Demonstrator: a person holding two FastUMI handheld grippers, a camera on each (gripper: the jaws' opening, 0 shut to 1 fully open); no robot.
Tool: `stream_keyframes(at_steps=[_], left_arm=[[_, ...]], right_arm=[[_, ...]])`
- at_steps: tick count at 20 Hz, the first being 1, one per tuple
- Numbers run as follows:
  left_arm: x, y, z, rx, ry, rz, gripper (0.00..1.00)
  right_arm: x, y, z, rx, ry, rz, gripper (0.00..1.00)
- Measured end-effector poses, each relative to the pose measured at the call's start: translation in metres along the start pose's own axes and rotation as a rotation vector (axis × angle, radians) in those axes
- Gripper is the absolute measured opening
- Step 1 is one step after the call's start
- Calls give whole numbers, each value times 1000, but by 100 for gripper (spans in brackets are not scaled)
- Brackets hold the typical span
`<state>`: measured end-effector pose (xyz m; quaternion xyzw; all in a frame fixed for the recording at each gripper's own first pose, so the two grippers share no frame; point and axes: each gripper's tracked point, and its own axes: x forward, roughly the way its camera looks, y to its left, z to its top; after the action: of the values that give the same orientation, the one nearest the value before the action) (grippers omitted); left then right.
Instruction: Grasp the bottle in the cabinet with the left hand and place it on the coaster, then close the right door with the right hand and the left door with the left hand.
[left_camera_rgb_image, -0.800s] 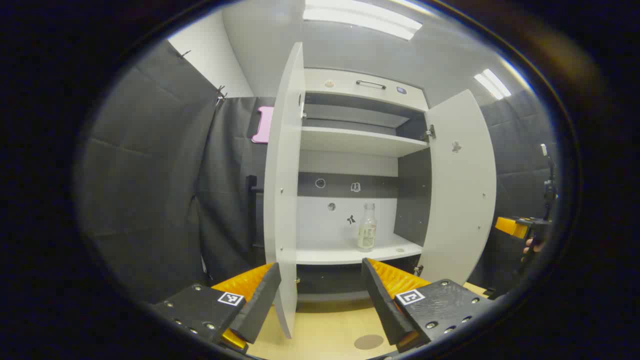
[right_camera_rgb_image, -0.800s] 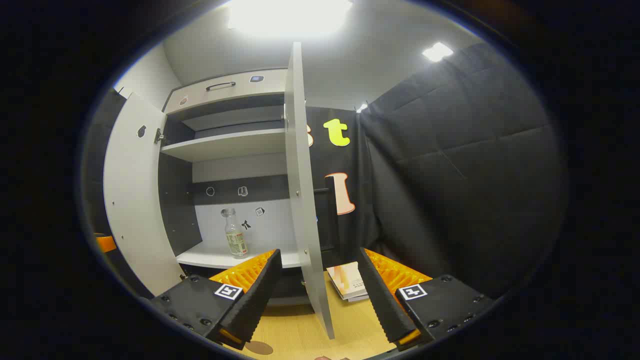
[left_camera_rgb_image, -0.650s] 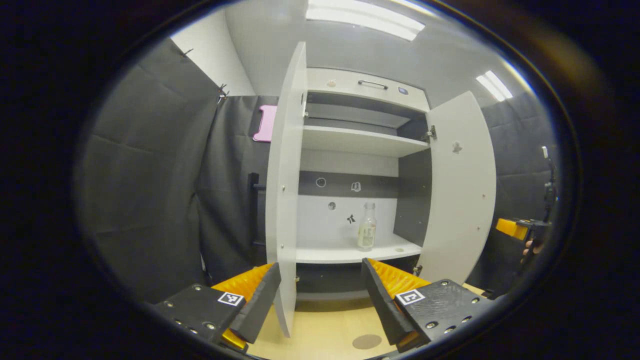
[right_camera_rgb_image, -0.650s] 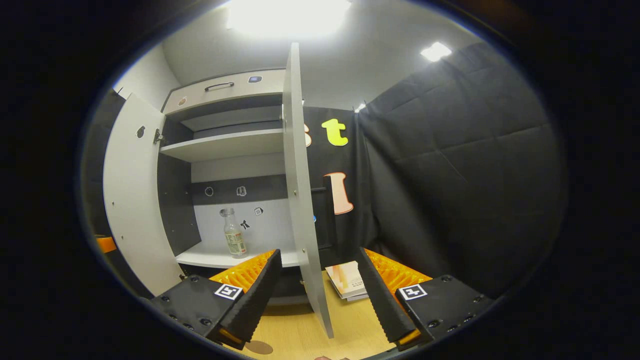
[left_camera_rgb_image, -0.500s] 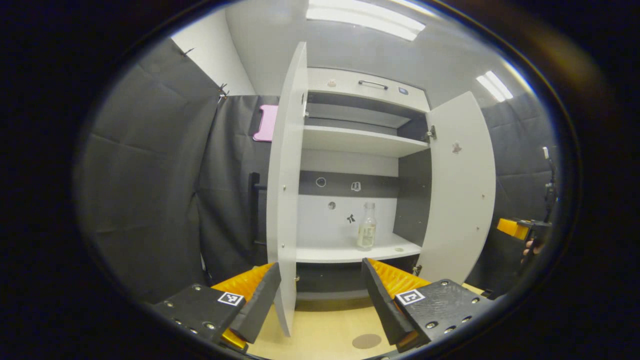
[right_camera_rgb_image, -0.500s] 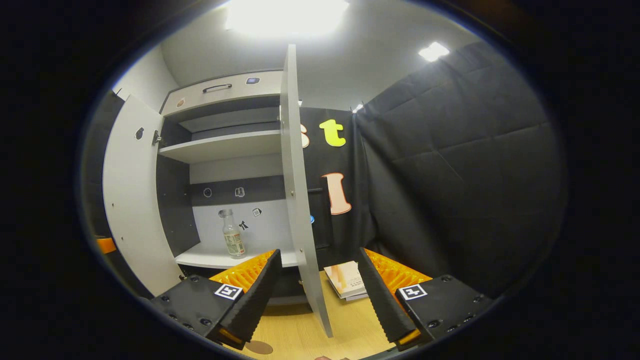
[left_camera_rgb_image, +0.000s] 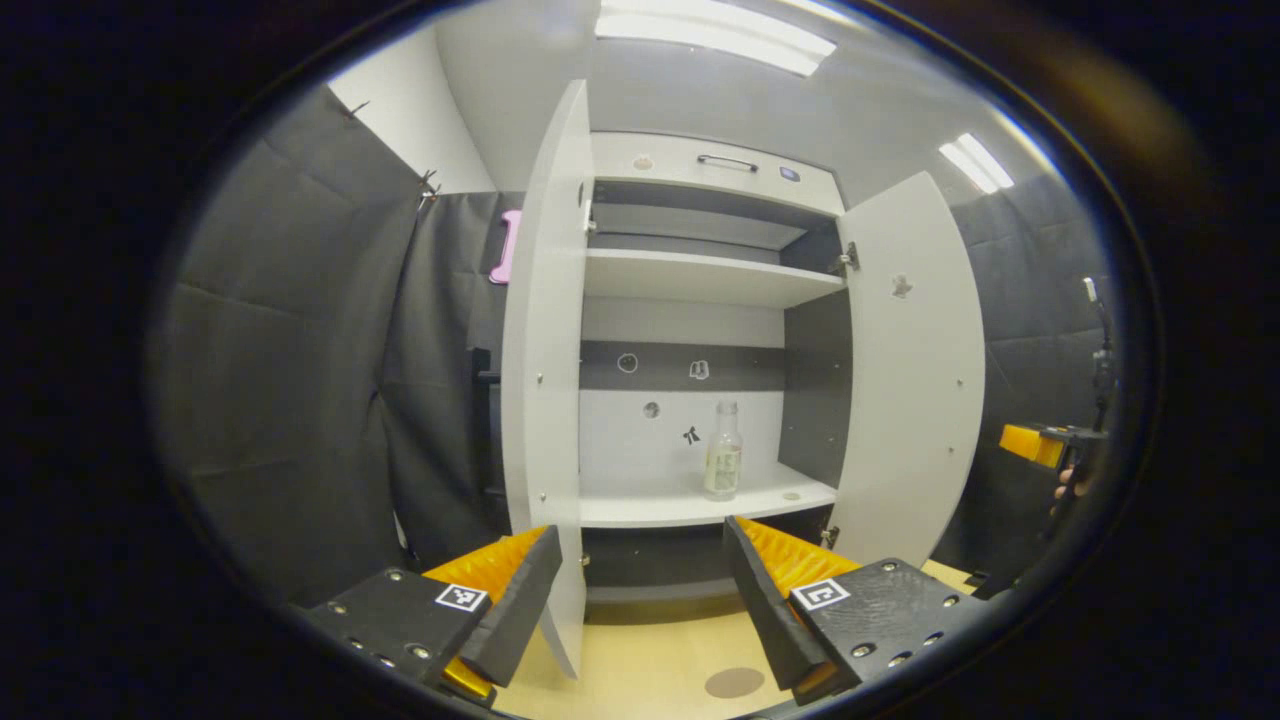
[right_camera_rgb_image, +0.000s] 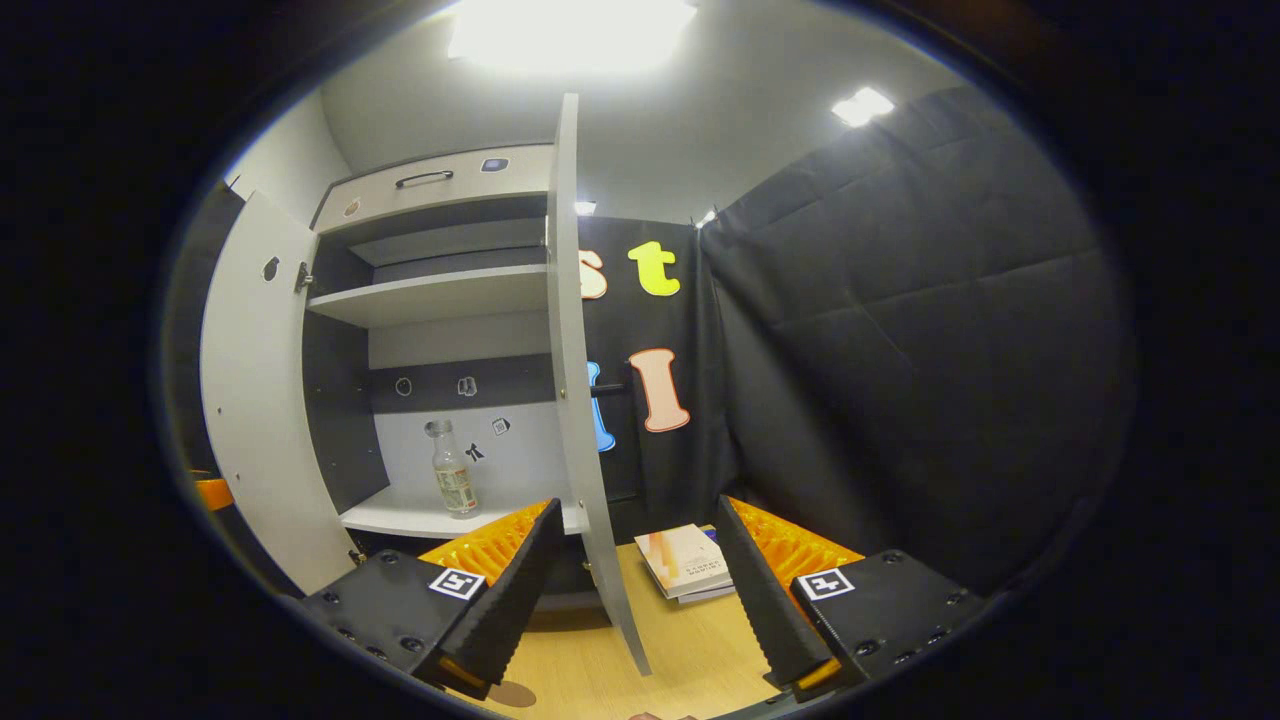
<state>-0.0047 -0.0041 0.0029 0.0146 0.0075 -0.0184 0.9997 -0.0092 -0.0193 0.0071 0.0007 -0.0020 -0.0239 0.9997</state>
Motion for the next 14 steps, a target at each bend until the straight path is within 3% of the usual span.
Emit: stream_keyframes(at_steps=[7, 14], left_arm=[[30, -33, -2, -6, 13, -59, 94], [98, -65, 6, -31, 19, -107, 94]], right_arm=[[8, -18, 4, -4, 14, -30, 98], [22, -58, 11, -11, 8, -117, 98]])
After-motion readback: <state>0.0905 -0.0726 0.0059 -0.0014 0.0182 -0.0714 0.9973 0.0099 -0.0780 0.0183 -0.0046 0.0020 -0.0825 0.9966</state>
